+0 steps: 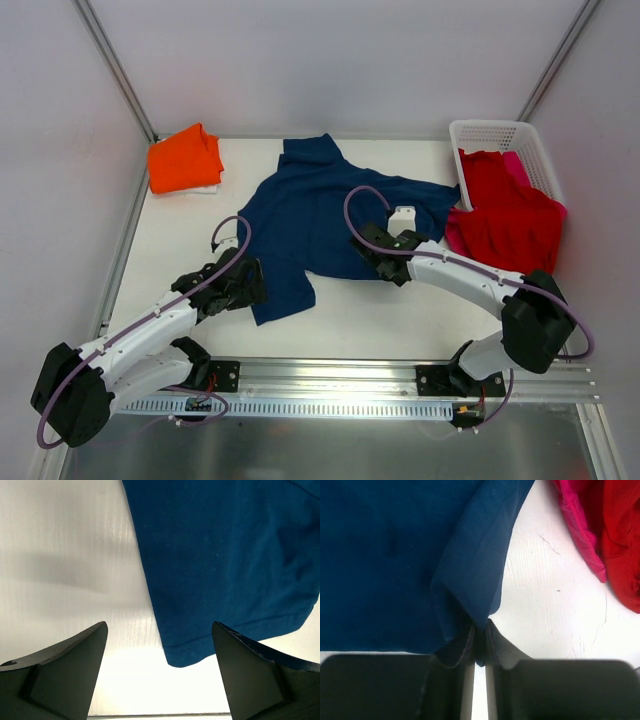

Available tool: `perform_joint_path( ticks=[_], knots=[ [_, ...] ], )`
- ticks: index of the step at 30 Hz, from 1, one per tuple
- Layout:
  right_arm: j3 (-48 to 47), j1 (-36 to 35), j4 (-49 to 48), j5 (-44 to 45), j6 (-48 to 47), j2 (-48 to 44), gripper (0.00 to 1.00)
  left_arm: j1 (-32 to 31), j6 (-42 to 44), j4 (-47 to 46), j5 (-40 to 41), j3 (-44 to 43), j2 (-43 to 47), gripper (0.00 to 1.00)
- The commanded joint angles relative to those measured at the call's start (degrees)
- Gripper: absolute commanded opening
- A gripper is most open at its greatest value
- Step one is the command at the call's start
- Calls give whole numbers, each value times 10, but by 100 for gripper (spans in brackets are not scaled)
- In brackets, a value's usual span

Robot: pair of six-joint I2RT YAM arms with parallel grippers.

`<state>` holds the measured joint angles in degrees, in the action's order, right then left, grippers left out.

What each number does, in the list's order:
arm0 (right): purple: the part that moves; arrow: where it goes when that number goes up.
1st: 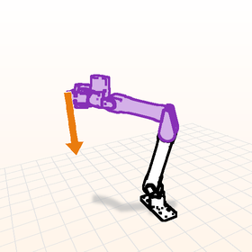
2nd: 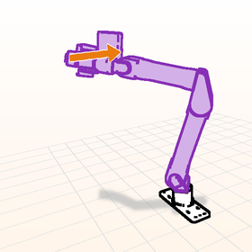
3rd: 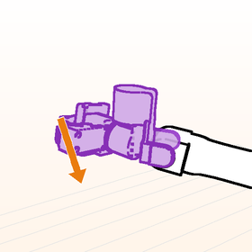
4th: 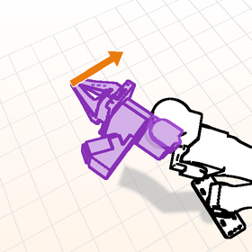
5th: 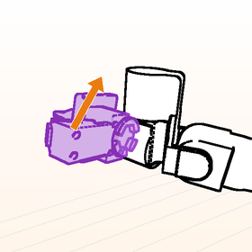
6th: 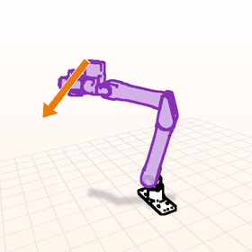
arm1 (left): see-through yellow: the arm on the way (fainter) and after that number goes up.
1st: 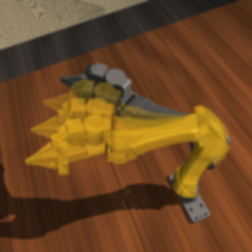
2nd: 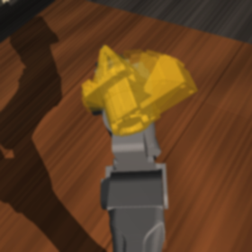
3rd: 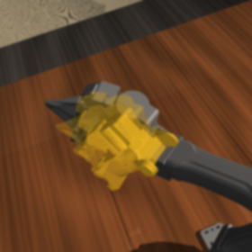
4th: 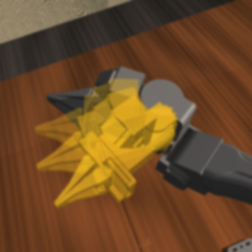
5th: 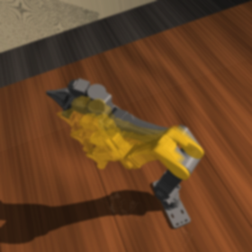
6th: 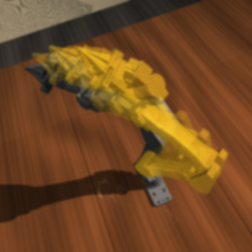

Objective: Fold and stack the t-shirts
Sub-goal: Flatten out the tshirt

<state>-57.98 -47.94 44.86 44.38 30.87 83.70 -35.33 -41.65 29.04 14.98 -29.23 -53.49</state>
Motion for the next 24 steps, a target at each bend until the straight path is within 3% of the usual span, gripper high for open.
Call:
perform_joint_path(
  ticks=[1, 5, 7, 9, 13, 17, 20, 21, 24],
  knots=[
    [-28, -1, 15, 17, -13, 13, 15, -5, -5, 8, 0, -6, 8, 87],
    [-28, 2, 8, 16, -15, 16, 30, -4, 0, 8, 6, -9, 5, 87],
    [-26, 5, 1, 13, -20, 17, 32, -4, 1, 8, 10, -7, 2, 87],
    [-26, 7, -1, 10, -20, 19, 31, -5, 1, 8, 12, -7, 3, 87],
    [-27, 10, -8, 6, -23, 27, 17, -4, 3, 8, 15, -7, 6, 87],
    [-28, 13, -10, -2, -26, 31, 18, -4, 5, 8, 13, -8, 9, 87],
    [-21, 12, -18, -24, -25, 26, 41, -5, 6, 8, 12, -8, 10, 87],
    [-14, 11, -29, -34, -23, 23, 55, -5, 6, 8, 13, -7, 10, 87],
    [35, 10, -66, -68, -10, -2, 64, -5, 8, 8, 13, -7, 10, 87]
  ],
)
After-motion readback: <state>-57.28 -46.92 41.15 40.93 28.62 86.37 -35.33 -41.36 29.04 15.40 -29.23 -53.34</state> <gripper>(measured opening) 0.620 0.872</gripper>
